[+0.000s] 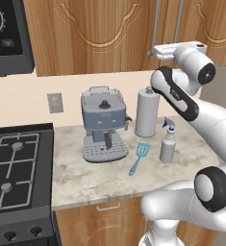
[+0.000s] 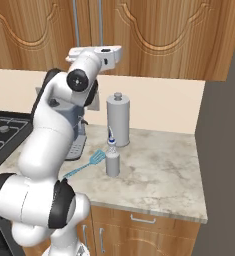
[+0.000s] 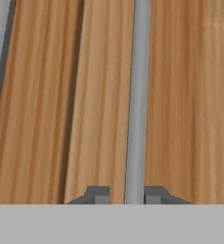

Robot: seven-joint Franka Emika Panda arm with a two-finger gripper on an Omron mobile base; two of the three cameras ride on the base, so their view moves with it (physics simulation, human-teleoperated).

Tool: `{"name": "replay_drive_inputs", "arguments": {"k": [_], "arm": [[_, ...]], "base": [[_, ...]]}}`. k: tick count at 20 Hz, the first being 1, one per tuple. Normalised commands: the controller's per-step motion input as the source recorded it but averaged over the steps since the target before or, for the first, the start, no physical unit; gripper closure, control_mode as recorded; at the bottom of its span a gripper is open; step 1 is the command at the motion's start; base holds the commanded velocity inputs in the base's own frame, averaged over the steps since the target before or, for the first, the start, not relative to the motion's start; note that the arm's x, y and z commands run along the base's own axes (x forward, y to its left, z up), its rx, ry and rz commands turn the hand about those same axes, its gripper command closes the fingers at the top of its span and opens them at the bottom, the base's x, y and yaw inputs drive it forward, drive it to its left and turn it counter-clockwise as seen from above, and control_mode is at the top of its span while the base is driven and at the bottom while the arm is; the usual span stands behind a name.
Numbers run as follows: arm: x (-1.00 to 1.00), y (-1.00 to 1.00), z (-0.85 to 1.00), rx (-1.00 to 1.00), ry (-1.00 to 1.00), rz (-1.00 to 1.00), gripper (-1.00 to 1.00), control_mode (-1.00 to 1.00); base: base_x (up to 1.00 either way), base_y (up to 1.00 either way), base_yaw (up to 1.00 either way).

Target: Pick the pan from the cabinet and place it on the stove. Then turn on the stove burner for the pan.

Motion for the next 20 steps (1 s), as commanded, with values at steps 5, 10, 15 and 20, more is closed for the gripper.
{"name": "replay_drive_inputs", "arguments": {"k": [5,10,15,20], "arm": [[0.03,0.05,0.06,-0.05,0.14,0.0,1.0,-1.0],[-0.29,-0.03,0.11,-0.02,0.09,0.0,1.0,-1.0],[-0.65,-0.09,0.1,0.0,0.02,0.0,1.0,-1.0],[-0.84,-0.24,0.03,0.0,0.0,0.0,1.0,-1.0]], "base": [[0.0,0.0,0.0],[0.0,0.0,0.0],[0.0,0.0,0.0],[0.0,0.0,0.0]]}}
